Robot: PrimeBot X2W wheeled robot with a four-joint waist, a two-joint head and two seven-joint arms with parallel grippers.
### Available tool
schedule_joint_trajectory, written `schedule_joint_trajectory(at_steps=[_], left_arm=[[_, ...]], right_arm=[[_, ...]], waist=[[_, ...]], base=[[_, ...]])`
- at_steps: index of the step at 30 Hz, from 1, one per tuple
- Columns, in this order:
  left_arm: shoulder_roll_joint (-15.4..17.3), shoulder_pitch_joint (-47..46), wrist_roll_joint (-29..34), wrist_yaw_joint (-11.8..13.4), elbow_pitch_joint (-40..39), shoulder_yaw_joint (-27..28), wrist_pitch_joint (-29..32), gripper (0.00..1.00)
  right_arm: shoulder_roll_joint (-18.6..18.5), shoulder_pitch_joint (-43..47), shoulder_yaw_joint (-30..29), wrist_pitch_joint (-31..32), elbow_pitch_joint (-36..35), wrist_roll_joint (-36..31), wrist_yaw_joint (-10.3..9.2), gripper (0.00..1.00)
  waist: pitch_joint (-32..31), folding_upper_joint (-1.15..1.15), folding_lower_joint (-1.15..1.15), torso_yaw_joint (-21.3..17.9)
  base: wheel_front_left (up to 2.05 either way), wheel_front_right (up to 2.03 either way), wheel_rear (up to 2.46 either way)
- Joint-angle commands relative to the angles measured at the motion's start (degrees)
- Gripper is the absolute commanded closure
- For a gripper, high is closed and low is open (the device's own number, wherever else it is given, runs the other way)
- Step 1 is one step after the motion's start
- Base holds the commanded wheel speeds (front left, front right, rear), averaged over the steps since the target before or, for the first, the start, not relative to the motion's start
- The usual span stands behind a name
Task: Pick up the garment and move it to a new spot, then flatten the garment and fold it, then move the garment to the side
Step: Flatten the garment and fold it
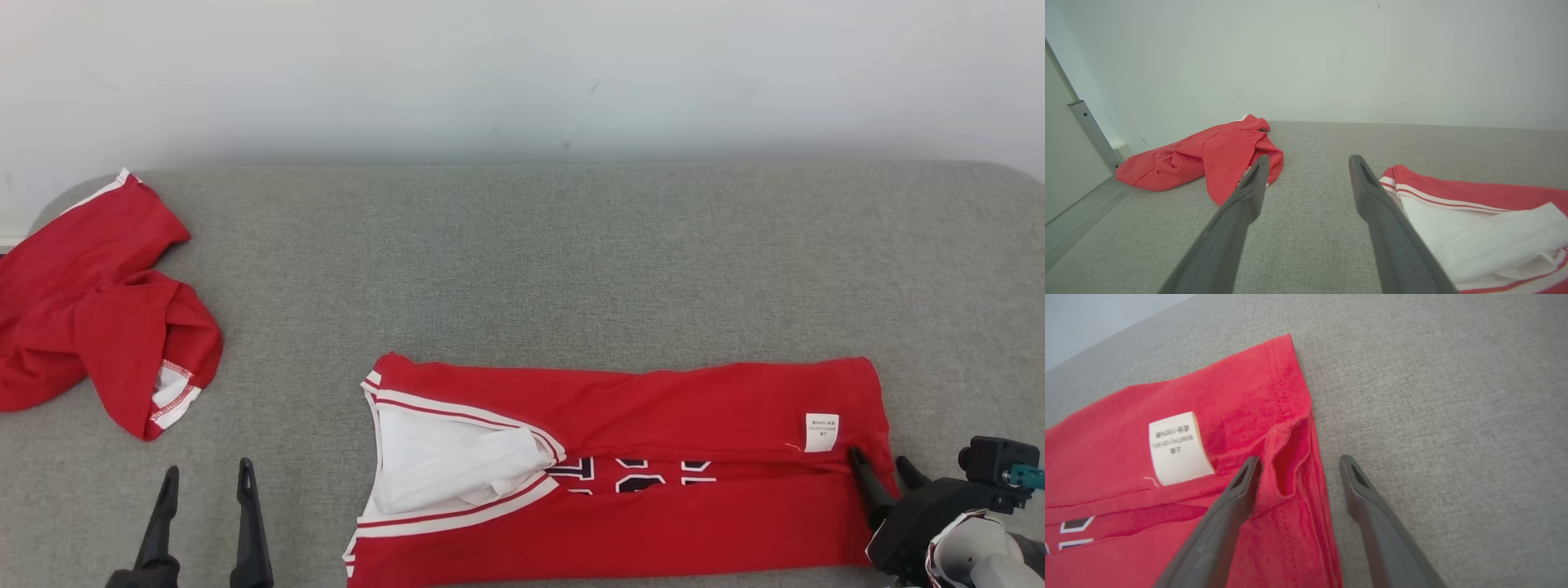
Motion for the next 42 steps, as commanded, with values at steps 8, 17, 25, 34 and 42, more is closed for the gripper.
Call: schedule_joint_trajectory(at_steps=[8,17,25,34,42], left_arm=[[-2.3,1.99,3.34,-2.23,2.33,1.37,-0.2,0.0],[-3.6,2.55,5.18,-3.56,4.08,3.31,-0.2,0.0],[-5.04,3.39,6.1,-4.91,4.46,5.33,-0.2,0.0],[-6.46,2.4,6.86,-5.92,4.9,5.72,-0.2,0.0],[-7.32,0.5,7.66,-7.46,6.11,5.55,-0.2,0.0]], right_arm=[[1.44,-1.58,1.01,0.66,2.25,-0.97,-0.14,1.0],[-5.84,-3.69,-2.04,-3.16,4.42,-2.49,-0.14,1.0],[-6.92,-4.21,-2.52,-2.77,-3.76,-2.17,-0.14,1.0],[0.22,1.07,3.14,1.92,-24.09,-3.55,-0.14,1.0],[8.77,3.49,8.19,5.77,-31.25,-6.18,-0.14,1.0]], waist=[[-1.1,0.0,0.0,0.52],[-3.2,0.0,0.0,-0.47],[-3.96,0.0,0.0,-2.26],[-4.16,0.0,0.0,-2.08],[-3.02,0.0,0.0,0.85]], base=[[0.0,0.0,0.0],[0.0,0.0,0.0],[0.0,0.0,0.0],[0.0,0.0,0.0],[0.0,0.0,0.0]])
